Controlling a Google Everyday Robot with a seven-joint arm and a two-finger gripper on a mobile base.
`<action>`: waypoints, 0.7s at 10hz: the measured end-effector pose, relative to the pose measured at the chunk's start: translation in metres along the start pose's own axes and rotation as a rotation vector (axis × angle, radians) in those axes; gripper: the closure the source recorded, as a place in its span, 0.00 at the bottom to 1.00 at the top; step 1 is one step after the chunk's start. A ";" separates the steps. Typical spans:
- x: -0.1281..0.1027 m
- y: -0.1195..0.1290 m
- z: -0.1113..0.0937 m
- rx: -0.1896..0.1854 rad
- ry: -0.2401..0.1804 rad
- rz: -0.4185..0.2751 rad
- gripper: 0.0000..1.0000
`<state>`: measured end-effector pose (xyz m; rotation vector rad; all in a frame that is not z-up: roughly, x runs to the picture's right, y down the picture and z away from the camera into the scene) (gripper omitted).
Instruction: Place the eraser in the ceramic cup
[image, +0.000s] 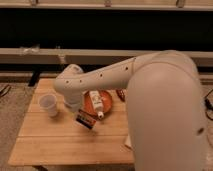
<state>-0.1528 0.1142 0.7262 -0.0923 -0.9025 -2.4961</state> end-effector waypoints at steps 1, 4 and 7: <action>0.007 -0.005 -0.025 0.019 0.047 -0.006 1.00; 0.042 -0.019 -0.092 0.107 0.189 -0.020 1.00; 0.097 -0.042 -0.122 0.230 0.324 -0.048 1.00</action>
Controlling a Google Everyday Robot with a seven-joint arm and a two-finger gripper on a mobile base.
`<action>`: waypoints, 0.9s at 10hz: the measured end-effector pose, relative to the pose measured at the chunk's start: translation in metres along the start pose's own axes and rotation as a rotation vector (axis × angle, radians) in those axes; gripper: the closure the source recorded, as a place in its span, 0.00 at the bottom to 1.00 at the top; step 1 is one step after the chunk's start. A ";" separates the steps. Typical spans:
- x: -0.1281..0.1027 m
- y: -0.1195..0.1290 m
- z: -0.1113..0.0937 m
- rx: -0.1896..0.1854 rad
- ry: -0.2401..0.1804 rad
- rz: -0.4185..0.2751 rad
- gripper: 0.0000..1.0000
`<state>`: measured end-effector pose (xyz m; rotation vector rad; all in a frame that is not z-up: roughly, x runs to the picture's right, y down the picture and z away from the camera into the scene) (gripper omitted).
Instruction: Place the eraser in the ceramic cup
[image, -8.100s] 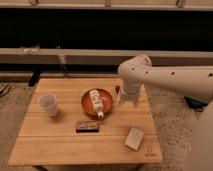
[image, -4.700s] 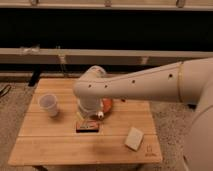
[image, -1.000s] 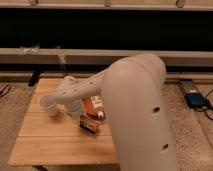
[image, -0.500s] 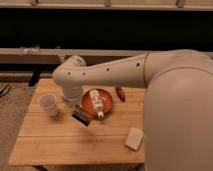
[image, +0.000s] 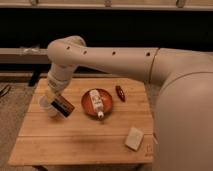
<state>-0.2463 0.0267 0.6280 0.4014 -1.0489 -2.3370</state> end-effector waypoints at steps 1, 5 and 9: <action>0.020 -0.011 0.005 0.040 0.034 -0.013 1.00; 0.070 -0.031 0.036 0.117 0.099 -0.050 1.00; 0.101 -0.021 0.072 0.101 0.152 -0.014 1.00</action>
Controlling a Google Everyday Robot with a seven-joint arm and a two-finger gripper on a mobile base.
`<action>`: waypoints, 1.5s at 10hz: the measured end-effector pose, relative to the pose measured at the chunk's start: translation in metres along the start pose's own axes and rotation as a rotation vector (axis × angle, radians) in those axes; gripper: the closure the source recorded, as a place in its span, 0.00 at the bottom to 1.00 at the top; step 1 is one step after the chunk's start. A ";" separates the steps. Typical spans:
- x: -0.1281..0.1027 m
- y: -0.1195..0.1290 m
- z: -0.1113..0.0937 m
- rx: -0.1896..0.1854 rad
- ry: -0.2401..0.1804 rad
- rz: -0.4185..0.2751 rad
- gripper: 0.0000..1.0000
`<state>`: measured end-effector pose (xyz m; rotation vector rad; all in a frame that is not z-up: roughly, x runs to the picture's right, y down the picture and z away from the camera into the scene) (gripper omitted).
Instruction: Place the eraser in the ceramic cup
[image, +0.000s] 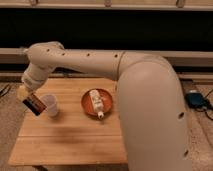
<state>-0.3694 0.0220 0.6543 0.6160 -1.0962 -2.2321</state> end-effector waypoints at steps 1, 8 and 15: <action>0.004 0.005 0.004 -0.010 0.012 0.011 1.00; 0.023 0.046 0.024 -0.064 0.062 0.075 1.00; 0.016 0.093 0.030 -0.153 0.058 0.115 1.00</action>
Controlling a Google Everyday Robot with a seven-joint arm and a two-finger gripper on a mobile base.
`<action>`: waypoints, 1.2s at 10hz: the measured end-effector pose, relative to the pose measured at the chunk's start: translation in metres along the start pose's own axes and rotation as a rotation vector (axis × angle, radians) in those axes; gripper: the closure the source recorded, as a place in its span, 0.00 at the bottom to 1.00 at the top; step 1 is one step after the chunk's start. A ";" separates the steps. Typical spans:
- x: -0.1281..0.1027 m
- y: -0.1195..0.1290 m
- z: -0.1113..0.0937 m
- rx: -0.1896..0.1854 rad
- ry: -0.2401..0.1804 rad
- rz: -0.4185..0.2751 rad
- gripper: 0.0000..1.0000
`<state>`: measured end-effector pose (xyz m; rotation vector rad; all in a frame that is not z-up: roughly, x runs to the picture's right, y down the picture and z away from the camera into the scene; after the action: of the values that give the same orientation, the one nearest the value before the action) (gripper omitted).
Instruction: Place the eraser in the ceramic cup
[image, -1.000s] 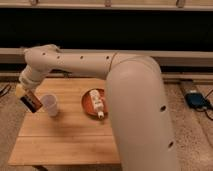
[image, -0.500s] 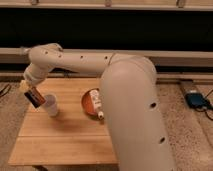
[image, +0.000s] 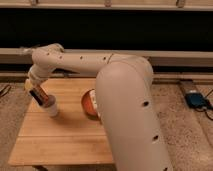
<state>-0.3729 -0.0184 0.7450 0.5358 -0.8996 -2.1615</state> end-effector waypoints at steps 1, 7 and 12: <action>-0.001 0.002 0.002 -0.010 0.001 0.003 1.00; -0.005 0.015 0.022 -0.069 -0.004 0.027 0.57; -0.011 0.030 0.029 -0.111 -0.015 0.038 0.20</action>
<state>-0.3692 -0.0118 0.7874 0.4453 -0.7857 -2.1691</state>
